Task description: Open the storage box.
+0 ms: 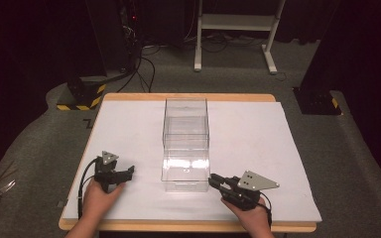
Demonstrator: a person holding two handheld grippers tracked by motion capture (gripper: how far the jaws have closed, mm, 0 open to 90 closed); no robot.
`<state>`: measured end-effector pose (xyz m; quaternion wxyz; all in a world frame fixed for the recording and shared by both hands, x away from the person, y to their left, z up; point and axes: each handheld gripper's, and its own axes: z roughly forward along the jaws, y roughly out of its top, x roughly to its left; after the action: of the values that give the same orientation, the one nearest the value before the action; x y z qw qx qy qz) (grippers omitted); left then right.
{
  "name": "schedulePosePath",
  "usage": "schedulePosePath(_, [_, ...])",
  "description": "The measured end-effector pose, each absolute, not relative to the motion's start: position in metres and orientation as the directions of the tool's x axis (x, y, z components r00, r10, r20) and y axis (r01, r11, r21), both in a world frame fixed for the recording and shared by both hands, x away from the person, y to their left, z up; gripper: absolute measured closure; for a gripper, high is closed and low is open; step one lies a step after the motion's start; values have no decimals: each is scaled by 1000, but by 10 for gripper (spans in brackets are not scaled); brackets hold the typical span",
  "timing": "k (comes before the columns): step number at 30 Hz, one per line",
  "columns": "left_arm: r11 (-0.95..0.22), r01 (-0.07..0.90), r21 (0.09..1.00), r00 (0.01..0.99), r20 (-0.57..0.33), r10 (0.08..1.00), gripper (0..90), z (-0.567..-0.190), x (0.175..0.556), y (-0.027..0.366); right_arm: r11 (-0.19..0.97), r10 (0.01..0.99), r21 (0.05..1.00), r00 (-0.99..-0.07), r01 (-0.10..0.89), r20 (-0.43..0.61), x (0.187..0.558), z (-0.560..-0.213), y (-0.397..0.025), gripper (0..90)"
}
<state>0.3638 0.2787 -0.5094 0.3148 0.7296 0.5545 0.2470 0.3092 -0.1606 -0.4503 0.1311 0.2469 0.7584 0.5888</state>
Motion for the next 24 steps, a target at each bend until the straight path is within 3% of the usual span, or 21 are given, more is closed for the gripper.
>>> schedulePosePath(16, [-187, 653, 733, 263, 12, 965, 142, -509, 364, 279, 158, 647, 955, -757, 250, 91, 326, -454, -192, 747])
schedulePosePath(24, [-187, 654, 733, 263, 11, 965, 142, -509, 364, 279, 199, 757, 932, -651, 301, 49, 340, -470, -208, 664])
